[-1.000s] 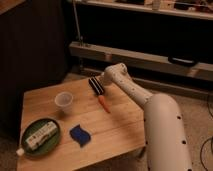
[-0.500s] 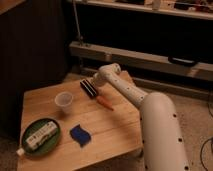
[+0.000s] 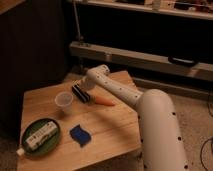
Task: Push the eraser across the table
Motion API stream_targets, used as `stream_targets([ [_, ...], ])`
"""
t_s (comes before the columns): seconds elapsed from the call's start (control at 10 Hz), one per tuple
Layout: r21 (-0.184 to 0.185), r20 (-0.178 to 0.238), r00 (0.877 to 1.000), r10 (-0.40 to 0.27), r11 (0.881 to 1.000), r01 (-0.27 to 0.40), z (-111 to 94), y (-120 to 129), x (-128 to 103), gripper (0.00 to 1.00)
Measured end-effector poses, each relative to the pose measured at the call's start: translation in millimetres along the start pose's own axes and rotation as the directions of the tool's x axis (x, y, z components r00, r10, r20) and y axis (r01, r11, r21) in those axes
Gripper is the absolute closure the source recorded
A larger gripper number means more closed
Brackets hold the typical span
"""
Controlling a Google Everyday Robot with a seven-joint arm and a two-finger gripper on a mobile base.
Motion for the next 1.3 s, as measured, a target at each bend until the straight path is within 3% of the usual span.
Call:
stream_targets([
  [0.1,-0.009,0.013,0.999,-0.030,1.000,0.030,5,-3,-15,1.00],
  [0.4,-0.022,-0.009,0.999,-0.032,0.999,0.032,0,-3,-20,1.00],
  [0.7,-0.005,-0.112,0.994,0.010,1.000,-0.011,-35,5,34,1.00],
  [1.0,-0.002,-0.208,0.976,0.058,0.998,-0.059,-61,31,97,1.00],
  [1.1,-0.001,-0.227,0.971,0.073,0.997,-0.075,-61,42,111,1.00],
  [1.3,0.003,-0.234,0.969,0.077,0.997,-0.079,-51,50,117,1.00],
])
